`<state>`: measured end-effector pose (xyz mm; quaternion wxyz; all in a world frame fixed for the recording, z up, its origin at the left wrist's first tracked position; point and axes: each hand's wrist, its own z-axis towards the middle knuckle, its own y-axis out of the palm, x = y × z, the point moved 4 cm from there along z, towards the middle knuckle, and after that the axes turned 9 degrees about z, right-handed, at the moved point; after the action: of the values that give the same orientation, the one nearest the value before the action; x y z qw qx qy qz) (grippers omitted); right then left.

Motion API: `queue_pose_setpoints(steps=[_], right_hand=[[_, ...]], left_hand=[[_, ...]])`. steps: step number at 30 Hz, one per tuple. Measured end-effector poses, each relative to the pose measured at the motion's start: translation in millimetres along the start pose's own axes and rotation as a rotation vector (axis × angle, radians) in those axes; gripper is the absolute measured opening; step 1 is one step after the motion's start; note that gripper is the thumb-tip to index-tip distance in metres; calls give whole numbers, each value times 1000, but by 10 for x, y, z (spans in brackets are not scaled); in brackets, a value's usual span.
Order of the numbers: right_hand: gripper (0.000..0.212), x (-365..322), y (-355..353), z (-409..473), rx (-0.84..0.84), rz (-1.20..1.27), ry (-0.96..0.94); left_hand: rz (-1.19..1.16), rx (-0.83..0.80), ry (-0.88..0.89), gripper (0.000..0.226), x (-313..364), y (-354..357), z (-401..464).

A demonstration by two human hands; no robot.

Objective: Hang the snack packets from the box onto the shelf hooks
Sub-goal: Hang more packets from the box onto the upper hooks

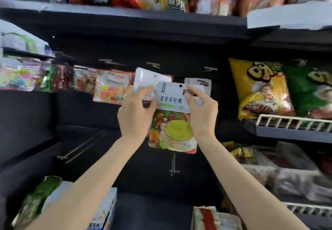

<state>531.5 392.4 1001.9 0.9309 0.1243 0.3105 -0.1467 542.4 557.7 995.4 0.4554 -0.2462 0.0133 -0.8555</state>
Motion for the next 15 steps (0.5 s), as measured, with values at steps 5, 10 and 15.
queue_pose_setpoints(steps=[5,10,15], right_hand=[[29,147,-437,409,42,-101,9],[31,422,-611,678,47,-152,57],[32,600,-638,768,70,-142,82]], left_hand=[[63,27,38,34,375,318,74],[184,17,27,34,542,481,139],[234,23,42,33,573,506,156]])
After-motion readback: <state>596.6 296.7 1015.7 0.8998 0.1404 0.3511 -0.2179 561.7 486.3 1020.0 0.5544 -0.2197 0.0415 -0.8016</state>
